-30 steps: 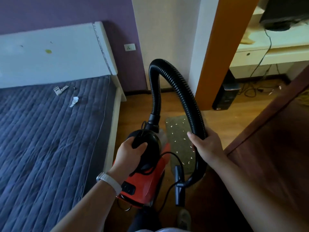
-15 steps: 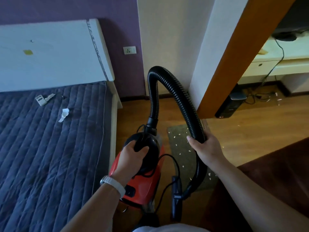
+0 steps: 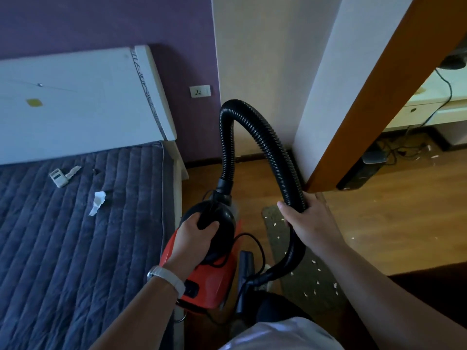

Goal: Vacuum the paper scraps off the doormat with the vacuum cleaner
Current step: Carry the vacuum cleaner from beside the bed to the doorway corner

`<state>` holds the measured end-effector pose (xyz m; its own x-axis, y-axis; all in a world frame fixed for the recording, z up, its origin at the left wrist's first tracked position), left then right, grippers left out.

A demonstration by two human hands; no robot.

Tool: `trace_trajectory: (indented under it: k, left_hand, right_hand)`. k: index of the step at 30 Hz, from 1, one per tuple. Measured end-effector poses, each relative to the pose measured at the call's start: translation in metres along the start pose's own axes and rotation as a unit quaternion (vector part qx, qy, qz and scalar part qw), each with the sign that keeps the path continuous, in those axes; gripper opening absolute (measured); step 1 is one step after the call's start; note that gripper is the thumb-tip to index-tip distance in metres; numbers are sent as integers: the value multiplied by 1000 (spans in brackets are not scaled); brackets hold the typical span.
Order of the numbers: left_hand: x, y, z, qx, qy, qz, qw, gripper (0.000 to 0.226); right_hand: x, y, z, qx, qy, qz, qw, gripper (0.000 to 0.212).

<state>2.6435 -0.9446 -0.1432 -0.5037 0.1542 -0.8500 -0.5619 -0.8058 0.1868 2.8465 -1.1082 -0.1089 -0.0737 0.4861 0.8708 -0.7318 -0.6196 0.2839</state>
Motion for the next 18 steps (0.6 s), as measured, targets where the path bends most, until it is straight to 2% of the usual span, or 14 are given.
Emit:
trace_trajectory:
  k: [10,18]
  left_hand:
    - [-21,-147,-19,17,2,32,999,9]
    - [-54,-269,-20,12,-11,30,999,14]
  right_hand:
    - [13,-169,-20,23,-96,-54,994,25]
    - [48,-286,-15,41,-86,-63,993,24]
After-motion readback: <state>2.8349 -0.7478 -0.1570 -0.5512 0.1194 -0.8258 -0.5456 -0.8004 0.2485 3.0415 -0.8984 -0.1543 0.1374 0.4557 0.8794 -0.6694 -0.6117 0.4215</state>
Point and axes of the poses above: each hand's wrist, its own y-axis away from the middle knuckle, its own z-axis out of the back of the hand, x = y × z, the point moved 2 cm from there along -y, towards the middle knuckle, and after that the axes turned 10 degrees about -z, right-handed, at the moved point
